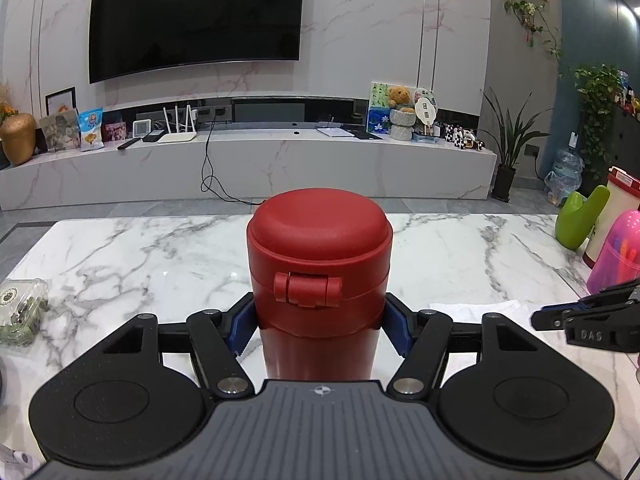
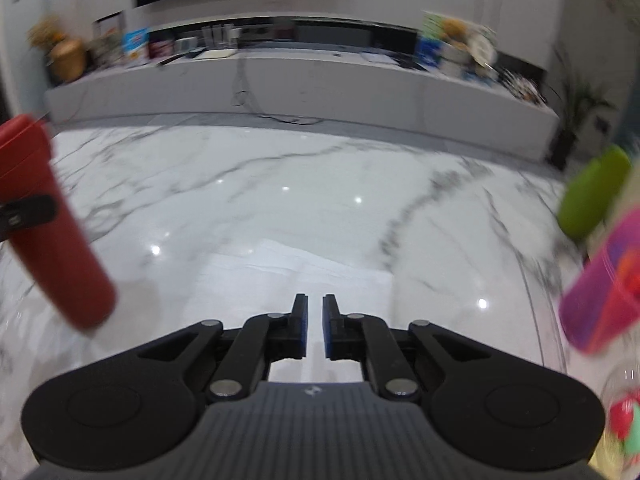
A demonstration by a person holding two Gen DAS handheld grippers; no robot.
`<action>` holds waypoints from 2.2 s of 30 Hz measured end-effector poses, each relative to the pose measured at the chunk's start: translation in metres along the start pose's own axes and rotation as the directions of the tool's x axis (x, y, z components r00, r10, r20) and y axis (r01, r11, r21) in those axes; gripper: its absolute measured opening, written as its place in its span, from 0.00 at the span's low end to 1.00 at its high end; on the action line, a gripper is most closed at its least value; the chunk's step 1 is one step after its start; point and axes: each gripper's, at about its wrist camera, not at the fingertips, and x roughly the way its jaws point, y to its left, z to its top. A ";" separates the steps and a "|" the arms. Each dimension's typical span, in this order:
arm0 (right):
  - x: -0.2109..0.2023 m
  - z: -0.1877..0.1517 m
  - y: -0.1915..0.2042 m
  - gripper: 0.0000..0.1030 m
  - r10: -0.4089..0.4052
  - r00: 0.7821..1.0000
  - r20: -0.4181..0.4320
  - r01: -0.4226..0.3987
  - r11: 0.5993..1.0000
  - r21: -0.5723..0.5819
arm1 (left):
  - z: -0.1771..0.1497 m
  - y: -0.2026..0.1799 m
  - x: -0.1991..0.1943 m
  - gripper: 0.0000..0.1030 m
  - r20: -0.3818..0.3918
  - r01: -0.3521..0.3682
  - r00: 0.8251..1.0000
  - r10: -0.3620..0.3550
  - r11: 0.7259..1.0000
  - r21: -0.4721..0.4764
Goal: Clean container
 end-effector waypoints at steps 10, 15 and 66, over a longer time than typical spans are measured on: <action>0.018 -0.019 -0.027 0.53 -0.058 0.998 -0.025 0.061 0.992 0.114 | -0.002 -0.003 -0.002 0.61 -0.005 0.000 1.000 0.000 1.000 0.015; 0.028 -0.029 -0.032 0.51 -0.043 0.998 -0.039 0.048 0.988 0.150 | -0.002 -0.004 -0.002 0.61 -0.005 -0.001 1.000 0.001 1.000 0.019; 0.013 -0.021 0.117 0.08 0.272 0.962 0.035 -0.262 0.949 -0.173 | -0.001 -0.001 -0.002 0.62 -0.027 0.037 0.999 -0.037 0.999 0.000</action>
